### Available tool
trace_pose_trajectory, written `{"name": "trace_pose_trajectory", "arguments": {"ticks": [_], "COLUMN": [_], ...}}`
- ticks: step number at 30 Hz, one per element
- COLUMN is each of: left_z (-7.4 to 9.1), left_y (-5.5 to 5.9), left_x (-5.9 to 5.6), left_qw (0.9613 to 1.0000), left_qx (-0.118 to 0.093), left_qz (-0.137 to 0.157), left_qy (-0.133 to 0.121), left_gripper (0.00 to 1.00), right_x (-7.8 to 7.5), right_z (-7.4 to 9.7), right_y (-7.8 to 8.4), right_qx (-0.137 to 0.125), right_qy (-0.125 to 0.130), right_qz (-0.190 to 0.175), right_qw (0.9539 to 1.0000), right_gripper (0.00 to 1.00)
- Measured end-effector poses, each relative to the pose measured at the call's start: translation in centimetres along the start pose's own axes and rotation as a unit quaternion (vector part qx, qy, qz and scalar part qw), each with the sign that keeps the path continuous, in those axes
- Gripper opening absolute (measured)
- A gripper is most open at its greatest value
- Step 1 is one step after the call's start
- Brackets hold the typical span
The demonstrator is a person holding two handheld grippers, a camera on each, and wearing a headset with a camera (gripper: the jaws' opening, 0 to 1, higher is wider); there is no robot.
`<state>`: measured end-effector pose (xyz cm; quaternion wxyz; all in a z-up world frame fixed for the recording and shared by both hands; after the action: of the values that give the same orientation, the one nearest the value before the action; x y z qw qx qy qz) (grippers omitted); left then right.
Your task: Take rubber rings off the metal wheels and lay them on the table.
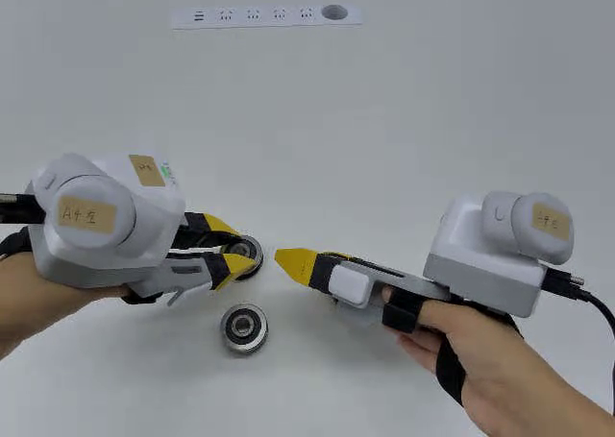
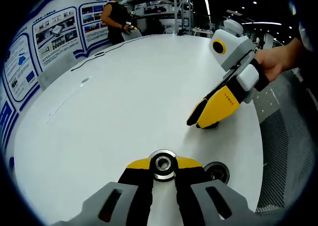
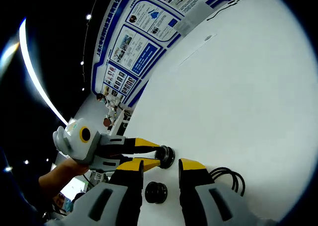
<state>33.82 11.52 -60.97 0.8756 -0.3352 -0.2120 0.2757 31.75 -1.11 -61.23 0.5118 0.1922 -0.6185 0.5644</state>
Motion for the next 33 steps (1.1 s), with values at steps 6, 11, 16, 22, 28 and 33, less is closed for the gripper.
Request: {"name": "trace_pose_trajectory", "arguments": {"ticks": [6, 11, 16, 22, 28, 33], "left_z": [0.0, 0.0, 0.1, 0.1, 0.1, 0.0], "left_y": [0.1, 0.1, 0.2, 0.3, 0.3, 0.3], "left_x": [0.0, 0.0, 0.1, 0.1, 0.1, 0.1], "left_qw": [1.0000, 1.0000, 1.0000, 0.9999, 0.9999, 1.0000], "left_qx": [-0.001, -0.001, -0.003, -0.009, -0.007, -0.001], "left_qz": [0.004, 0.005, 0.007, 0.012, 0.006, -0.004], "left_qy": [0.002, 0.001, 0.001, 0.002, 0.004, 0.007], "left_gripper": [0.16, 0.15, 0.15, 0.14, 0.14, 0.14], "right_x": [-0.1, -0.1, -0.2, -0.1, -0.3, -0.6], "right_z": [-0.2, -0.4, -0.8, -1.8, -3.1, -3.9], "right_y": [0.0, 0.0, 0.1, 0.4, 0.6, 0.8], "right_qx": [0.000, 0.000, 0.001, 0.007, 0.008, 0.011], "right_qy": [-0.001, -0.003, -0.008, -0.017, -0.024, -0.023], "right_qz": [-0.003, -0.005, -0.008, -0.019, -0.039, -0.048], "right_qw": [1.0000, 1.0000, 0.9999, 0.9997, 0.9989, 0.9985], "right_gripper": [0.29, 0.29, 0.30, 0.34, 0.38, 0.39]}}
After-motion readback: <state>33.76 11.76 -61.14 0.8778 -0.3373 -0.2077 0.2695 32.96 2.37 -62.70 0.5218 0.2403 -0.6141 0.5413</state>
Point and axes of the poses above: the centre of the closed fingertips' face, and the gripper's own axes: z roughly backward along the fingers, x roughly to its left, y roughly out of its underside, the point moved 6 cm from there along z, roughly backward along the fingers, and after that the axes turned 13 degrees about -y, right-handed, at the moved point
